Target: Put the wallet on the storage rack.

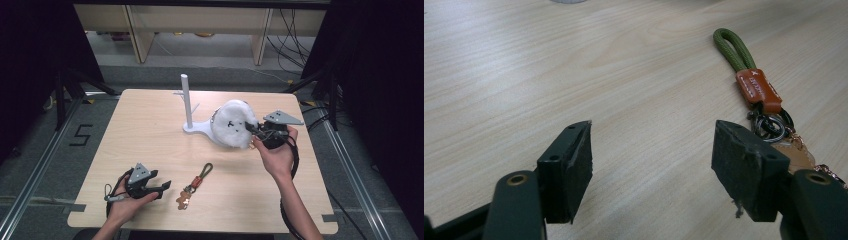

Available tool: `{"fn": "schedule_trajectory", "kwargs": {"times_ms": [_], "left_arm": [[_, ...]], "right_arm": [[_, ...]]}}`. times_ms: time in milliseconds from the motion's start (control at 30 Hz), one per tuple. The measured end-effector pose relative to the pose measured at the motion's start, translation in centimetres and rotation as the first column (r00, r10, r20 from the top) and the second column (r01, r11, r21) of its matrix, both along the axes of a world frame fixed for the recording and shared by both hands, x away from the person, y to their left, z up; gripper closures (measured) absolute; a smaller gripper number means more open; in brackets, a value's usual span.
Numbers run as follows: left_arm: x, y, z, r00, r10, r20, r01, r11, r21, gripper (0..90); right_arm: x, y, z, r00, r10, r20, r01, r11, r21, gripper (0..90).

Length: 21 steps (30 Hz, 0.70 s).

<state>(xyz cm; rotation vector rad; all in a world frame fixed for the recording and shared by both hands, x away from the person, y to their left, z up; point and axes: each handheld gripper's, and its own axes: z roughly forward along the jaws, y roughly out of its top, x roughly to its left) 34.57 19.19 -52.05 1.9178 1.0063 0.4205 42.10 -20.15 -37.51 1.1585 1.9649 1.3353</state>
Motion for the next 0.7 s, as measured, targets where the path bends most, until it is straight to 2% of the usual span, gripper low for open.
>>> {"fn": "schedule_trajectory", "kwargs": {"times_ms": [33,67,200,233,267,300,333,367,400,433,500,567,600,633,700], "left_arm": [[0.0,0.0,0.0,1.0,0.0,0.0,0.0,1.0,0.0,32.2],[0.0,0.0,0.0,1.0,0.0,0.0,0.0,1.0,0.0,32.2],[0.0,0.0,0.0,1.0,0.004,0.001,-0.004,1.0,0.007,32.2],[0.0,0.0,0.0,1.0,0.004,0.001,-0.004,1.0,0.007,32.2],[0.0,0.1,0.0,1.0,0.003,0.0,-0.003,0.9999,0.01,32.2],[0.0,0.1,0.0,1.0,0.002,0.0,-0.002,0.9999,0.012,32.2],[0.0,0.1,0.0,1.0,0.002,0.0,-0.002,0.9999,0.012,32.2],[0.0,0.1,0.0,1.0,0.002,0.0,-0.002,0.9999,0.011,32.2],[0.0,0.1,0.0,1.0,0.001,0.0,-0.001,0.9999,0.011,32.2],[0.0,0.1,0.0,1.0,0.001,-0.001,-0.001,0.9999,0.011,32.2],[0.0,0.1,0.0,1.0,0.002,0.0,-0.002,0.9999,0.011,32.2],[0.0,0.1,0.0,1.0,0.002,0.0,-0.002,1.0,0.009,32.2],[0.0,0.1,0.0,1.0,0.004,0.001,-0.004,1.0,0.004,32.2],[0.0,0.1,0.0,1.0,0.004,0.001,-0.004,1.0,0.004,32.2],[0.0,0.1,0.0,1.0,0.004,0.0,-0.004,1.0,0.002,32.2]], "right_arm": [[0.1,0.1,0.0,1.0,-0.001,-0.003,0.001,1.0,0.008,81.1],[0.4,0.0,0.0,0.9999,0.007,0.013,-0.007,0.9999,-0.009,81.2],[1.1,0.1,0.2,0.9997,0.001,0.026,-0.001,0.9999,-0.015,81.2],[1.2,0.2,0.2,0.9998,-0.003,0.019,0.004,1.0,-0.005,81.1],[1.4,0.1,0.3,0.9995,0.0,0.032,0.0,0.9998,-0.021,81.1],[1.6,0.2,0.3,0.9994,-0.001,0.035,0.002,0.9998,-0.019,81.1],[1.6,0.4,0.2,0.9997,-0.005,0.022,0.005,1.0,0.002,81.1],[1.9,0.3,0.3,0.9996,0.002,0.029,-0.001,0.9998,-0.021,81.1],[2.0,0.5,0.3,0.9996,-0.004,0.03,0.004,1.0,-0.005,81.1],[2.3,0.5,0.3,0.9989,0.0,0.047,0.001,0.9999,-0.015,81.1],[2.5,0.7,0.4,0.9995,-0.003,0.031,0.004,0.9999,-0.013,81.1],[2.9,0.8,0.5,0.9989,-0.011,0.045,0.012,0.9998,-0.015,81.1],[3.0,0.8,0.6,0.9995,-0.008,0.031,0.008,0.9998,-0.016,81.1],[3.3,0.8,0.5,0.9989,0.005,0.046,-0.004,0.9999,-0.012,81.1],[3.4,1.1,0.5,0.9994,-0.012,0.032,0.012,0.9999,-0.001,81.1]]}}
